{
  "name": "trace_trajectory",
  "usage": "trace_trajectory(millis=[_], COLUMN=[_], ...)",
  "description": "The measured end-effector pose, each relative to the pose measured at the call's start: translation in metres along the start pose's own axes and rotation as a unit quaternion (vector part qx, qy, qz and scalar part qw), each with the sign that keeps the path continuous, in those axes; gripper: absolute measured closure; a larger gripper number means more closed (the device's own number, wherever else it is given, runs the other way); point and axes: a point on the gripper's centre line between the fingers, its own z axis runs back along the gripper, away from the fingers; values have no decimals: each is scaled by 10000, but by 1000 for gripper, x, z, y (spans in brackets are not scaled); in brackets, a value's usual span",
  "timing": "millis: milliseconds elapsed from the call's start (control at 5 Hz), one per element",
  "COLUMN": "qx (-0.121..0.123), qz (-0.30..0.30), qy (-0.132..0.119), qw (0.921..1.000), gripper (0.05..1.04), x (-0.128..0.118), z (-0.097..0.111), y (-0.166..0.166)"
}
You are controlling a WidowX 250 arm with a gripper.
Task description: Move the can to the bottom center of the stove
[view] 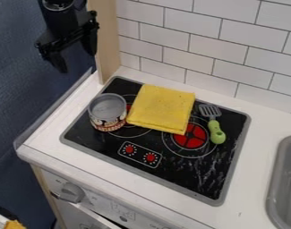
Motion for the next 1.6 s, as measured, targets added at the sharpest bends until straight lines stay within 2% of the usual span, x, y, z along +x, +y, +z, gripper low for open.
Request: trace_trajectory(millis=[400,800,1000,1200,1400,1600], qx=[340,524,500,495,419,450], qz=[-60,-274,-396,-489,-415,-467], qy=[181,91,50,130,82,191], qw=[9992,9982,9980,9975,9982,9977], gripper=[84,84,84,84,84,84], x=[-7,-13,-18,-24,-27,-37], z=[-26,-59,-72,-79,-82,-88], y=[8,13,9,8,9,10])
